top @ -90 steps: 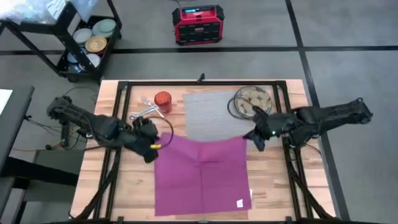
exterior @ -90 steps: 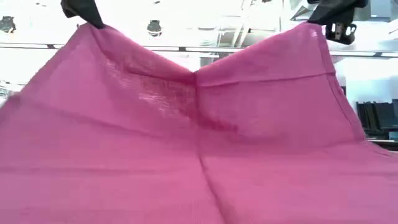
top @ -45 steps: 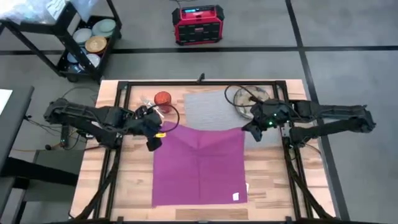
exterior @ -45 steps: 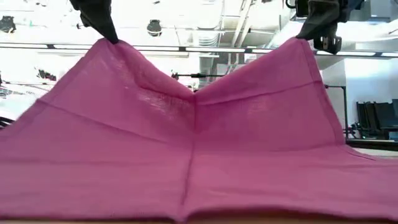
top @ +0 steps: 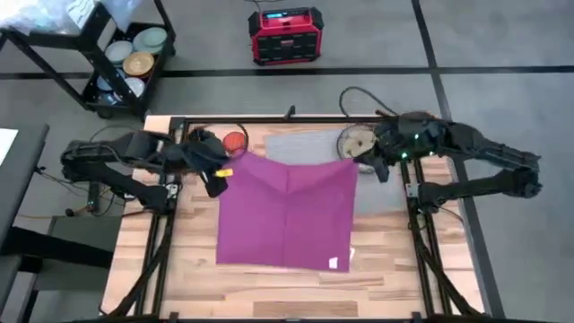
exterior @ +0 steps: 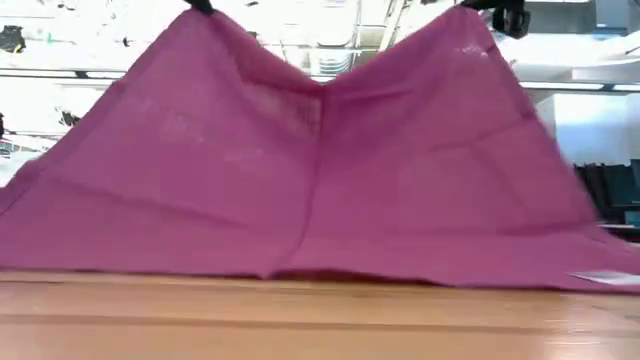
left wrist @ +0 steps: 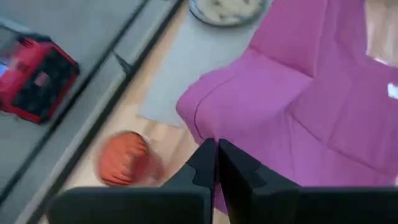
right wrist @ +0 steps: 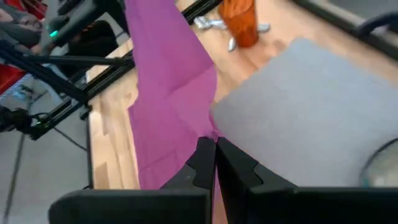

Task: Set table place
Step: Fold the purple napkin

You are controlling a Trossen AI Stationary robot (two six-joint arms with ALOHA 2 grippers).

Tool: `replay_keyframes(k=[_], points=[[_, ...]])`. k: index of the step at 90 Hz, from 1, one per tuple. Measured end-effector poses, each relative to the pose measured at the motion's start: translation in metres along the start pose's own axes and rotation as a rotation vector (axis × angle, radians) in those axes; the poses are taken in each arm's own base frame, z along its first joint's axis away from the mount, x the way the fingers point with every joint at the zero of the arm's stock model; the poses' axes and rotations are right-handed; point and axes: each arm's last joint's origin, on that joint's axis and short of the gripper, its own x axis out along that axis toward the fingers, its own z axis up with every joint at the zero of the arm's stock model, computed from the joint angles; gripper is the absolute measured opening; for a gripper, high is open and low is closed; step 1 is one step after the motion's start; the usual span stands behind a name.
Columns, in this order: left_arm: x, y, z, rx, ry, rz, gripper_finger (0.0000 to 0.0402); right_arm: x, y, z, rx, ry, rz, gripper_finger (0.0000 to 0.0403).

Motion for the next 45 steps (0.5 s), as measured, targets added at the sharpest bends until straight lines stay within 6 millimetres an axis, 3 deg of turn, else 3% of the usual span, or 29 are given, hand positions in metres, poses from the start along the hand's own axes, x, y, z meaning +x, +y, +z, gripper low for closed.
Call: replay_keyframes(k=[28, 45], points=[[-0.049, 0.029, 0.024, -0.033, -0.141, 0.009, 0.0000, -0.038, 0.015, 0.053, -0.087, -0.068, 0.005, 0.0000], [-0.059, 0.034, 0.027, -0.040, -0.169, 0.020, 0.0000, -0.039, 0.021, 0.068, -0.111, -0.024, 0.008, 0.0000]])
